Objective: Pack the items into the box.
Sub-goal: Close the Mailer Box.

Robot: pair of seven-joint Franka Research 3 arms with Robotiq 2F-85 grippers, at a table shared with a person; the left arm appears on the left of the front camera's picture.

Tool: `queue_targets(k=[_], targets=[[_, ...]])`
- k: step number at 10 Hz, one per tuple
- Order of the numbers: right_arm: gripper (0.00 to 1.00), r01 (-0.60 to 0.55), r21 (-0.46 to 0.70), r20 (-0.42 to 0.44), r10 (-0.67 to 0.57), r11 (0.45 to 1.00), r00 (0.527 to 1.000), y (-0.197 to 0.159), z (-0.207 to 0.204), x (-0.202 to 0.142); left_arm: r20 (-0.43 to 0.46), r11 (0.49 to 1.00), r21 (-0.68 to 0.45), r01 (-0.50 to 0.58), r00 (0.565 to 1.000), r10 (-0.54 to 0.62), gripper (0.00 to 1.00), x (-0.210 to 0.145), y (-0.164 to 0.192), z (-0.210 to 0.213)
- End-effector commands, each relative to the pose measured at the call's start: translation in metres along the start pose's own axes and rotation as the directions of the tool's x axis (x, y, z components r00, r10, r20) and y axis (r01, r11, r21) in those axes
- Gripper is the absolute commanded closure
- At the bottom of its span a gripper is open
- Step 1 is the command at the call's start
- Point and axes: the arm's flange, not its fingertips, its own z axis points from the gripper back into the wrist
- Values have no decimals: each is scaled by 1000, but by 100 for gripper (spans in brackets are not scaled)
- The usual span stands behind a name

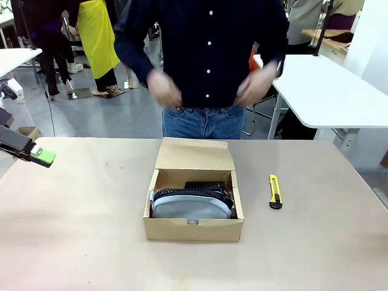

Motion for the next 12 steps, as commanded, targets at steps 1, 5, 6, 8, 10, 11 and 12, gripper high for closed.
queue_targets(k=[1, 5, 6, 8, 10, 11, 12], targets=[[0, -20, -1, -16, 20, 1000, 1000, -1, 4, -2, -1, 1000, 2, 14, 1000, -14, 0, -2, 1, 1], [0, -20, -1, -16, 20, 1000, 1000, -1, 4, -2, -1, 1000, 2, 14, 1000, -14, 0, -2, 1, 1], [0, -20, -1, -16, 20, 1000, 1000, -1, 4, -2, -1, 1000, 2, 14, 1000, -14, 0, -2, 1, 1], [0, -20, -1, -16, 20, 1000, 1000, -1, 4, -2, -1, 1000, 2, 14, 1000, -14, 0, -2, 1, 1], [0, -20, -1, -16, 20, 1000, 1000, -1, 4, -2, -1, 1000, 2, 14, 1000, -14, 0, -2, 1, 1], [0, -20, -1, -16, 20, 1000, 1000, -1, 4, -2, -1, 1000, 2, 14, 1000, -14, 0, -2, 1, 1], [0, -20, -1, -16, 20, 1000, 1000, -1, 4, -2, -1, 1000, 2, 14, 1000, -14, 0, -2, 1, 1]])
